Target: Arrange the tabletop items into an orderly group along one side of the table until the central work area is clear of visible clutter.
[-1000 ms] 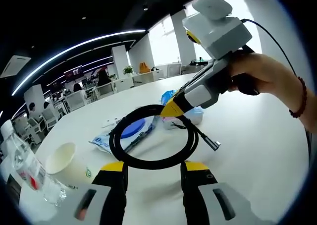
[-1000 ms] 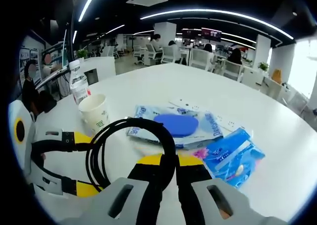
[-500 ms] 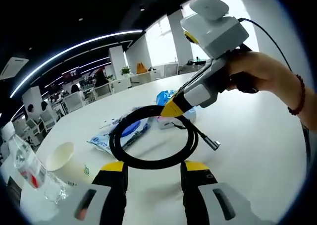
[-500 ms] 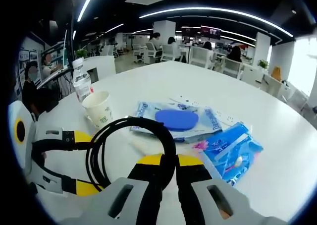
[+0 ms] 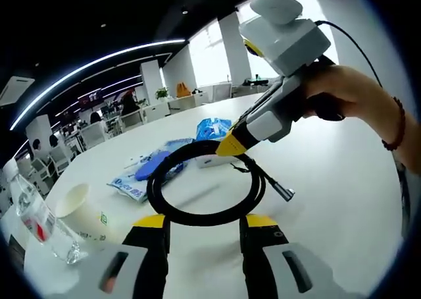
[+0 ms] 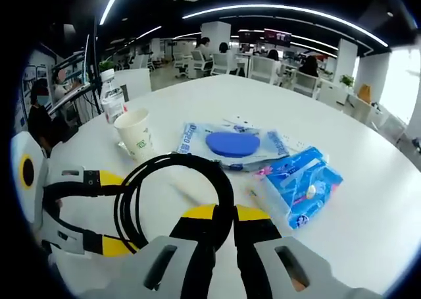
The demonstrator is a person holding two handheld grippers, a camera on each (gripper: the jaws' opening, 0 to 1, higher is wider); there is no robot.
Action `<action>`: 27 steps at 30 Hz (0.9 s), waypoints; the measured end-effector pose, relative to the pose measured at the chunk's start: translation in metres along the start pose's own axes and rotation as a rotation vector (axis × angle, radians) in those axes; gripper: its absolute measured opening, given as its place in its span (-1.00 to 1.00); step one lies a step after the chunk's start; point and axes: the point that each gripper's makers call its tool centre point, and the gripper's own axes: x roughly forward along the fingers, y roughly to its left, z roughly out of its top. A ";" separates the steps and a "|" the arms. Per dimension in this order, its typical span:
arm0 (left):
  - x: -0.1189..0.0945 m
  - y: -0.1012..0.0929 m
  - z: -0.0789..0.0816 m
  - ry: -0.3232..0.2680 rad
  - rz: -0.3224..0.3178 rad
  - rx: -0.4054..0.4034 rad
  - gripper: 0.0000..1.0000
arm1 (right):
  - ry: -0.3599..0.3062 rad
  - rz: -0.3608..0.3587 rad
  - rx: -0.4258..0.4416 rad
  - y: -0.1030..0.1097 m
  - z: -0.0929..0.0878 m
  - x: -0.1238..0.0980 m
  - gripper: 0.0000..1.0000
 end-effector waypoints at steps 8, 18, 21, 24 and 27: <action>-0.015 -0.025 -0.001 -0.010 -0.021 0.003 -0.18 | 0.010 -0.018 -0.003 0.001 -0.013 -0.018 -0.87; -0.024 -0.064 -0.005 -0.013 -0.060 0.017 -0.18 | 0.035 -0.036 0.001 -0.003 -0.034 -0.035 -0.86; -0.024 -0.069 -0.006 -0.010 -0.074 0.007 -0.18 | 0.043 -0.037 0.007 -0.003 -0.037 -0.036 -0.86; -0.025 -0.072 -0.007 -0.011 -0.077 0.009 -0.18 | 0.043 -0.040 0.004 -0.003 -0.039 -0.040 -0.86; -0.025 -0.076 -0.009 -0.006 -0.085 0.008 -0.18 | 0.052 -0.042 0.001 -0.003 -0.043 -0.041 -0.86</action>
